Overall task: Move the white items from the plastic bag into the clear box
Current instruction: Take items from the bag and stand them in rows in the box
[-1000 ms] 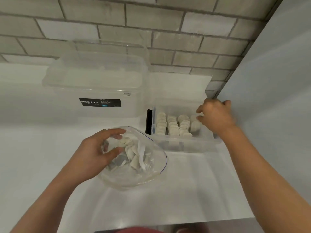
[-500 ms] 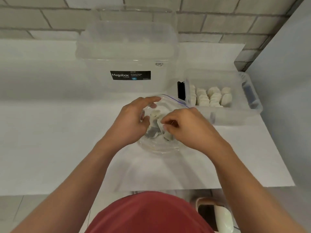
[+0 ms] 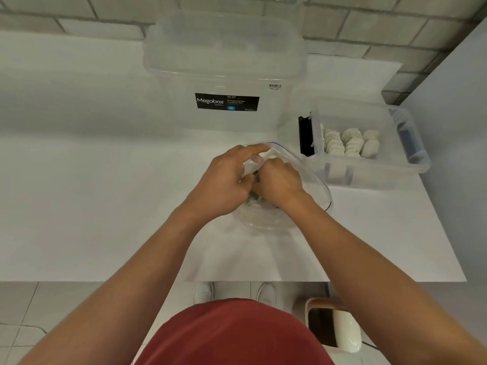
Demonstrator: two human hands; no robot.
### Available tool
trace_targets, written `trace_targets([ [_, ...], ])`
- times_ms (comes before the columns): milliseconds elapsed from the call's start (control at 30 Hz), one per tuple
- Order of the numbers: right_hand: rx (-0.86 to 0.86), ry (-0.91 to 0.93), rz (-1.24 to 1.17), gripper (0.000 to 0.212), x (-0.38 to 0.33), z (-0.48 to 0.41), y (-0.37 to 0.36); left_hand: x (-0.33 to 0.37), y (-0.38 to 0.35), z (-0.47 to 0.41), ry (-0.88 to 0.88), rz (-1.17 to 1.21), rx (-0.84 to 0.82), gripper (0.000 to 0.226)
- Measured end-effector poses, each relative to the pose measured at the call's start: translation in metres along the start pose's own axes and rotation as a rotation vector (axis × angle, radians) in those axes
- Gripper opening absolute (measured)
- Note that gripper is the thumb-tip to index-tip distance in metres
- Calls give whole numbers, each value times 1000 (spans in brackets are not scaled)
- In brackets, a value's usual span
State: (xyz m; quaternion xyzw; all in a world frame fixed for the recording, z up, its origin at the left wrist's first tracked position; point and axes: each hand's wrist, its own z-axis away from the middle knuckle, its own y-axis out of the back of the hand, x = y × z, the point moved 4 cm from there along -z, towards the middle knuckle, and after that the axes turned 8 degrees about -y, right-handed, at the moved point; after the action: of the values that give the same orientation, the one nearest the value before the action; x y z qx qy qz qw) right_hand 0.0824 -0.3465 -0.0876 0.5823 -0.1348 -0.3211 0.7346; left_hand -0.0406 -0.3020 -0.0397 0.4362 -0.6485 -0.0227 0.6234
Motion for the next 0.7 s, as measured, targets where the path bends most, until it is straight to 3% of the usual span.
trace_targets([
  [167,97,34,-21,14,4,12,3,-7,4,0,29,37,7,60],
  [333,224,79,-236,17,25,36,27,-6,9,-6,53,42,21,55],
  [500,224,56,-598,10,44,66,54,-2,15,-11,91,13,-8,36],
  [700,207,-1,-1147,7,53,88,74,0,7,-11,124,0,-162,55],
])
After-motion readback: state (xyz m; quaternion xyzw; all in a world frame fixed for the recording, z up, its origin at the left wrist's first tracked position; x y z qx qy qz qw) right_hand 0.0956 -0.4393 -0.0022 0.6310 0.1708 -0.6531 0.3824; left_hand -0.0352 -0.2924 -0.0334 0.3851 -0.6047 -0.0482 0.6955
